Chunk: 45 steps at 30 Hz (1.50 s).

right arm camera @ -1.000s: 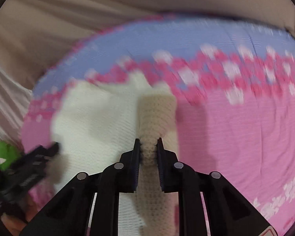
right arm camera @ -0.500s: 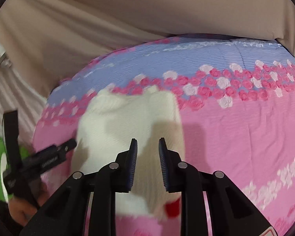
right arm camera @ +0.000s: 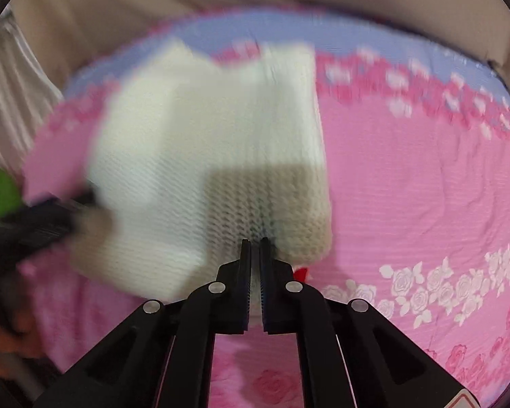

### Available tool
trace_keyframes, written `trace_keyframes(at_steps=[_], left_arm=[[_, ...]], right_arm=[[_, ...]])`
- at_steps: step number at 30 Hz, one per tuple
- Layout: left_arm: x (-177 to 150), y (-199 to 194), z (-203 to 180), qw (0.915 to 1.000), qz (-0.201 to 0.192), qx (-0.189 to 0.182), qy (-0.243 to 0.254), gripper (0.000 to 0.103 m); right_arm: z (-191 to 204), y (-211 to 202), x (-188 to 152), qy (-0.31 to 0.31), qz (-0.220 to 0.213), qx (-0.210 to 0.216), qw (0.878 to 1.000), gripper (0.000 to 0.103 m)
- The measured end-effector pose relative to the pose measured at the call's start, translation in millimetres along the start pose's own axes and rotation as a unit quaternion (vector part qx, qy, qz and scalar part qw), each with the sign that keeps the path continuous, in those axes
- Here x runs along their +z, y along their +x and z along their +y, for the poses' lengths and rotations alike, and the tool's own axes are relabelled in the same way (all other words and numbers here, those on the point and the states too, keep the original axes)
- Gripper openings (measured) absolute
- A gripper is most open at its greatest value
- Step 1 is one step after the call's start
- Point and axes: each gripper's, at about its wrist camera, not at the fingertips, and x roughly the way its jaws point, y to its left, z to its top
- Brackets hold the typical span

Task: Fold small clothes

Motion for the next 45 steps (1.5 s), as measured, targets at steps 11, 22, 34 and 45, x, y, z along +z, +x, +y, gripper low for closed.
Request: trace_keyframes(at_steps=[11,22,34,45], left_arm=[[-35.0,-69.8,-7.8,0.9982,-0.054,-0.020,0.019,0.089],[-65.2,-72.4,-15.2,0.9969,-0.073,-0.016,0.026,0.090],[-80.7,-73.2,-19.2,0.9961,-0.074,-0.014,0.045,0.090],[-83.5,-72.4,-17.3,0.9965,-0.070,-0.006,0.046,0.090]], right_arm=[[-2.7,-104.8,-44.2,0.069,-0.125,-0.040,0.989,0.044],[-1.7,-103.9,-69.1,0.079,-0.120,-0.080,0.986,0.047],[22.5,-100.3,-77.9,0.051,-0.120,-0.076,0.989,0.053],[24.7,-100.8,-79.7,0.049,-0.121,-0.078,0.988,0.054]])
